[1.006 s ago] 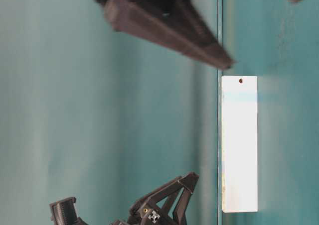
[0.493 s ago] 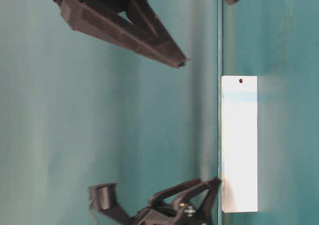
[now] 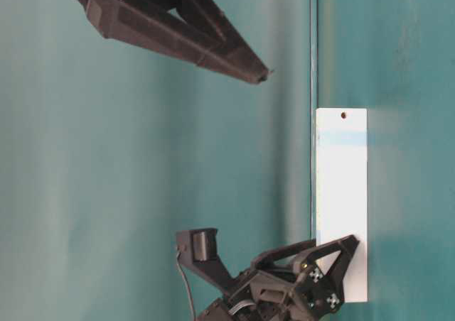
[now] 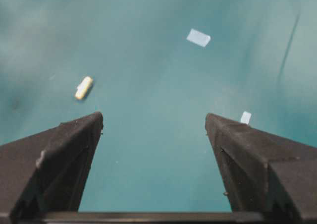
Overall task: Move the wooden board into place and insert the rod into its hole.
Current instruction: 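Close the left gripper on the board end, then drag the board with the left gripper toward the table centre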
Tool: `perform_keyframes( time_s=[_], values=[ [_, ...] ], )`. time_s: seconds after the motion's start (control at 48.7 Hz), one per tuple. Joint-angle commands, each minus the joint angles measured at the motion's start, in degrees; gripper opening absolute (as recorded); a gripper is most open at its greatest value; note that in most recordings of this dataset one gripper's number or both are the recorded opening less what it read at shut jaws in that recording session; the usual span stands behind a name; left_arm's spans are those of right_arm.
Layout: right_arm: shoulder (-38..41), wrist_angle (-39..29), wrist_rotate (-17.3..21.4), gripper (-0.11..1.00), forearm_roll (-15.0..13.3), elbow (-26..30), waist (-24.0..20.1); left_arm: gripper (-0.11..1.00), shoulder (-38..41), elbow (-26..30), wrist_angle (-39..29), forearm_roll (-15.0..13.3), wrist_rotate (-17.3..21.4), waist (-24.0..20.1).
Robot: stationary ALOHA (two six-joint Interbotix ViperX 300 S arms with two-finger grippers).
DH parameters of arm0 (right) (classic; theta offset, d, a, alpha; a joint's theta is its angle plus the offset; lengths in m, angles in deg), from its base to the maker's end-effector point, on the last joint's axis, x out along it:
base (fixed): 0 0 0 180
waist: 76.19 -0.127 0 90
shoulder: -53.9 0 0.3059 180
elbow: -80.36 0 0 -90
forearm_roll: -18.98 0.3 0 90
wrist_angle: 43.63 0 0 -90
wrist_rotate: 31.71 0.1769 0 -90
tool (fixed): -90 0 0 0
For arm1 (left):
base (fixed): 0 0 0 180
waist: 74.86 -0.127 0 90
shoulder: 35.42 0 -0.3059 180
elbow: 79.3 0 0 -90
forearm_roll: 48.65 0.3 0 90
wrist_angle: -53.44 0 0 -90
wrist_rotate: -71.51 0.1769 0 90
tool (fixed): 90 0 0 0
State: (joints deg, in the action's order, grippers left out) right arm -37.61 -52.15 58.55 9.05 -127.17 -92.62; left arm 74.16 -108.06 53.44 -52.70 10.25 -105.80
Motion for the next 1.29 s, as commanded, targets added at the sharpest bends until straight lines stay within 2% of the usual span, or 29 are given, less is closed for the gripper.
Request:
perform_keyframes(
  time_s=[0.0, 0.452, 0.555, 0.698, 0.739, 0.863, 1.027, 1.273],
  values=[
    [-1.05, 0.18, 0.09, 0.93, 0.18, 1.14, -0.26, 0.91, 0.26, 1.41, 0.62, 0.18, 0.09, 0.70],
    [-1.05, -1.58, 0.09, 0.93, 0.18, 1.93, -0.26, 0.88, 3.25, 1.58, 3.25, 0.18, -0.18, 2.37],
    [-1.05, -2.90, 0.18, 0.93, 0.18, 2.64, -0.26, 0.71, 3.60, 1.41, 3.78, 0.09, -0.88, 2.37],
    [-1.05, -4.22, 2.02, 0.93, 0.18, 3.60, -0.35, 0.29, 3.69, 0.79, 5.89, 0.09, -2.99, 2.29],
    [-1.14, -4.48, 2.64, 0.93, 0.18, 3.78, -0.35, 0.21, 3.60, 0.53, 6.59, 0.09, -3.43, 2.20],
    [-1.32, -4.39, 4.31, 0.93, 0.18, 4.04, -0.53, 0.22, 3.60, 0.00, 8.26, 0.09, -4.92, 2.02],
    [-2.72, -4.57, 4.48, 0.93, 0.18, 4.66, -0.53, 0.22, 1.58, 0.09, 7.73, 0.09, -7.38, 2.46],
    [-6.33, -7.38, 4.48, 0.93, 0.18, 6.94, -0.53, 0.22, -6.68, 1.32, 3.34, 0.09, -12.83, 6.50]
  ],
)
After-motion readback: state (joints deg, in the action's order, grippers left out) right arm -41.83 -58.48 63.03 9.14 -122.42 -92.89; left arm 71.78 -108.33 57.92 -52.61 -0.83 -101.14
